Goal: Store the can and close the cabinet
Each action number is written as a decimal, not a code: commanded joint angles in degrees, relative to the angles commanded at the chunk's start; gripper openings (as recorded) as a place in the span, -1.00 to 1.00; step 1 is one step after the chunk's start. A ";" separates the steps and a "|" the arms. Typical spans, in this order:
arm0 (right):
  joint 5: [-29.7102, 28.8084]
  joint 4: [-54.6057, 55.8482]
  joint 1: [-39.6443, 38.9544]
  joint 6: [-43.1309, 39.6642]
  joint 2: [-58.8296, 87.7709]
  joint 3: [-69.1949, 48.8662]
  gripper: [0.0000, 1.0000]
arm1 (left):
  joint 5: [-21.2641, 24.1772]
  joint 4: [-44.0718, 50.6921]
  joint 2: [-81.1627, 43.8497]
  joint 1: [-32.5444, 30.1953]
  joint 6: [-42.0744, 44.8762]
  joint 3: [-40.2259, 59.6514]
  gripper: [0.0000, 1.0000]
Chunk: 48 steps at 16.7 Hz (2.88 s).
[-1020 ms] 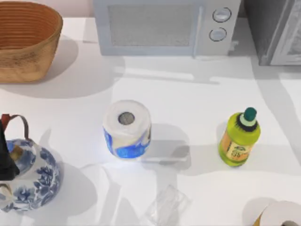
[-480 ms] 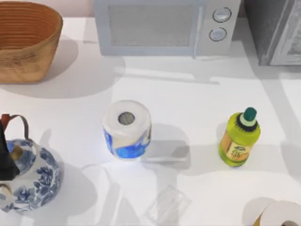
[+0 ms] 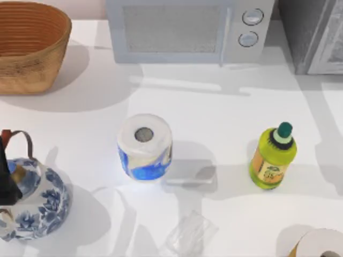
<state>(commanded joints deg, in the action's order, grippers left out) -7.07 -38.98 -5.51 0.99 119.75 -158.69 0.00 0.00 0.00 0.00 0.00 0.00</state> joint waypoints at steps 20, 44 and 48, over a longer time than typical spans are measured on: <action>0.00 0.00 0.00 0.00 0.00 0.00 1.00 | 0.00 0.00 0.00 0.00 0.00 0.00 1.00; 9.14 27.20 1.72 -3.49 -73.52 95.46 1.00 | 0.00 0.00 0.00 0.00 0.00 0.00 1.00; 9.19 33.03 3.12 -2.85 -93.87 124.90 1.00 | 0.00 0.00 0.00 0.00 0.00 0.00 1.00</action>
<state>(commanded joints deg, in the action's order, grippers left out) 2.12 -5.95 -2.39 -1.86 25.88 -33.79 0.00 0.00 0.00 0.00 0.00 0.00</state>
